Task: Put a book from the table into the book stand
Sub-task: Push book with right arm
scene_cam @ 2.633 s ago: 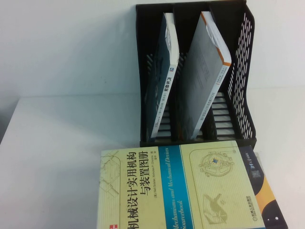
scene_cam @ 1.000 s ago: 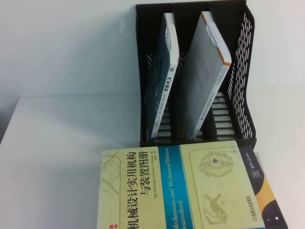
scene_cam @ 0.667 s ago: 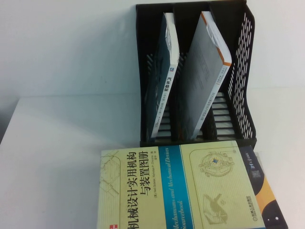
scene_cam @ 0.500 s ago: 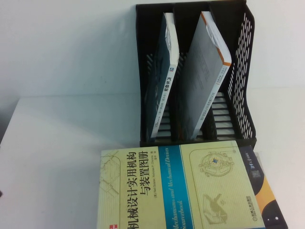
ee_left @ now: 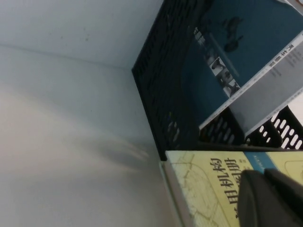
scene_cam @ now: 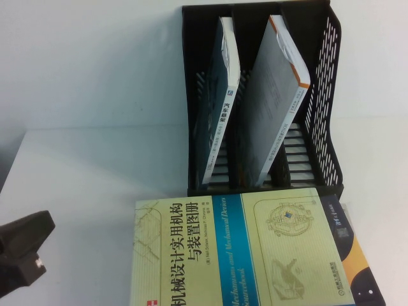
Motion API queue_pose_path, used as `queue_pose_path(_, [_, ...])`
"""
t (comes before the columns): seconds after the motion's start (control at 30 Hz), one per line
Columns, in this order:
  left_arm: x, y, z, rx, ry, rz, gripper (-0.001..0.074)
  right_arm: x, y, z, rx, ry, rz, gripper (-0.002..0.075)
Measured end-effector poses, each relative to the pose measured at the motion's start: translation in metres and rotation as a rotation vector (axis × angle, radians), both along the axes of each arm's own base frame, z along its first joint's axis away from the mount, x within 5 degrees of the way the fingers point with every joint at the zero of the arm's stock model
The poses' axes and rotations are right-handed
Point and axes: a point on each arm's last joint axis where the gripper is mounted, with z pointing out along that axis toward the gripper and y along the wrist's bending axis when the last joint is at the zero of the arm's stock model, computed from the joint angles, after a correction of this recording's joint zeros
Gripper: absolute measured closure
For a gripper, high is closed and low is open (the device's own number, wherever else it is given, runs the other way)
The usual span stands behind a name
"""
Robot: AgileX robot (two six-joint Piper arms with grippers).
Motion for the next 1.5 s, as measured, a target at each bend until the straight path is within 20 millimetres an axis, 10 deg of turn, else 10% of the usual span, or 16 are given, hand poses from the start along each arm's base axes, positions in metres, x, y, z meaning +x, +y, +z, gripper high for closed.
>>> queue_pose_path(0.27, [0.020,-0.004,-0.022,-0.050,0.226,-0.048,0.0738,0.033,0.025,-0.016,0.070,0.063,0.297,0.0729])
queue_pose_path(1.07, [0.060,0.017,-0.055,-0.293,0.554,-0.242,0.0733,0.105,0.058,-0.045,0.116,0.300,0.444,0.0729])
queue_pose_path(1.5, [0.065,0.023,-0.058,-0.360,0.620,-0.085,0.0210,0.132,0.078,-0.090,-0.019,0.520,0.421,0.0729])
